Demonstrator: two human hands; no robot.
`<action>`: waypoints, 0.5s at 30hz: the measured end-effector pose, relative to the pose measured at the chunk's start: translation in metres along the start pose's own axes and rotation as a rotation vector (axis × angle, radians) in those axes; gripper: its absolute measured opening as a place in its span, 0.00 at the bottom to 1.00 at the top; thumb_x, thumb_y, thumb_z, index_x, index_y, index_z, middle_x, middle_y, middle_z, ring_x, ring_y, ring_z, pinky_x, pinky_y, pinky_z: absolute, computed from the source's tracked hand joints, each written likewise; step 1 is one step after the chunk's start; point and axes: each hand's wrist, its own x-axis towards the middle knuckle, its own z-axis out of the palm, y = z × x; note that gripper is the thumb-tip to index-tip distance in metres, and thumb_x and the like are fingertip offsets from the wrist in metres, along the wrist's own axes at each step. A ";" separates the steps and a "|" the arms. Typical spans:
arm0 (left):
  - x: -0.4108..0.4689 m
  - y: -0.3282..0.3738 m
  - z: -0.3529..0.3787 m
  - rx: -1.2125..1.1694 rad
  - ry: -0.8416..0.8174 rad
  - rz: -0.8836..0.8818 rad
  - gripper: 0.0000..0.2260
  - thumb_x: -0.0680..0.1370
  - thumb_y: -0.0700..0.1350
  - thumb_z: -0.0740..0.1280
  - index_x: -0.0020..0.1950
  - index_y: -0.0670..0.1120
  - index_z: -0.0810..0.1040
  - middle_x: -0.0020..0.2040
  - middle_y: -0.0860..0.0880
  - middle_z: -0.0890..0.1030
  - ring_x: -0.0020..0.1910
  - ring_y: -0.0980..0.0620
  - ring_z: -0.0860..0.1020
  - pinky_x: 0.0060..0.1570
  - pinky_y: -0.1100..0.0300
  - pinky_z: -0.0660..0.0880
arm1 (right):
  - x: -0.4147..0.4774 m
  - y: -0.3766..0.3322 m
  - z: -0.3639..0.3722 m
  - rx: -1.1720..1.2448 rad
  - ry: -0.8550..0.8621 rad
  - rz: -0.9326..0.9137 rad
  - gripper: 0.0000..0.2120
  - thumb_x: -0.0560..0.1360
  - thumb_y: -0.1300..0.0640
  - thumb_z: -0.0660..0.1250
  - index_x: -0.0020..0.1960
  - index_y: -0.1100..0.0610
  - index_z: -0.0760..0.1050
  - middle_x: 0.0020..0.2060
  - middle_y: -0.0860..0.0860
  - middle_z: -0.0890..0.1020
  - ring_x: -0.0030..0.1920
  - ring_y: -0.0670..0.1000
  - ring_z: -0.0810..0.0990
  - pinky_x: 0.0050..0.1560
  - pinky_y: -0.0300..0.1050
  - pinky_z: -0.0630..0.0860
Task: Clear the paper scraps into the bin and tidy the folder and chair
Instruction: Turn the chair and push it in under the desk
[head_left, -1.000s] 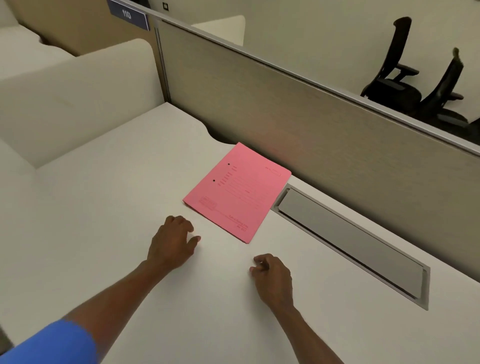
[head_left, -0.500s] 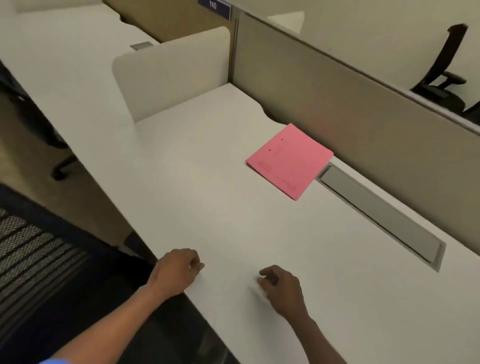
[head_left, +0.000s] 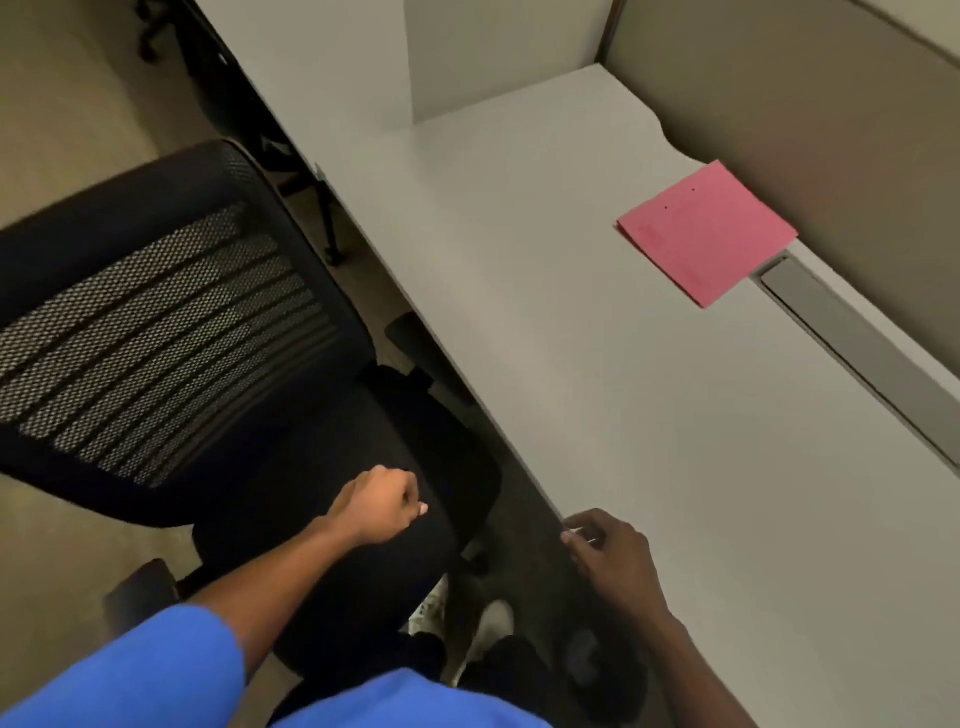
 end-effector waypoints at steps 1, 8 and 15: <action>-0.007 -0.009 0.005 -0.020 -0.001 -0.032 0.10 0.78 0.61 0.72 0.48 0.56 0.83 0.44 0.56 0.84 0.44 0.58 0.82 0.47 0.54 0.83 | -0.006 0.001 0.006 -0.012 -0.017 -0.022 0.04 0.78 0.49 0.75 0.52 0.43 0.84 0.47 0.41 0.87 0.45 0.39 0.84 0.43 0.32 0.74; -0.062 -0.050 0.039 -0.125 0.040 -0.194 0.08 0.78 0.59 0.73 0.42 0.59 0.79 0.43 0.56 0.84 0.44 0.58 0.83 0.50 0.51 0.84 | -0.038 0.016 0.045 -0.152 -0.184 -0.124 0.07 0.78 0.46 0.75 0.55 0.42 0.82 0.43 0.35 0.82 0.45 0.34 0.79 0.46 0.29 0.72; -0.131 -0.060 0.087 -0.183 0.117 -0.276 0.09 0.78 0.58 0.74 0.46 0.53 0.84 0.43 0.54 0.87 0.45 0.53 0.85 0.52 0.48 0.85 | -0.088 0.060 0.078 -0.195 -0.336 -0.135 0.06 0.78 0.45 0.74 0.53 0.37 0.80 0.43 0.31 0.82 0.44 0.30 0.79 0.42 0.26 0.69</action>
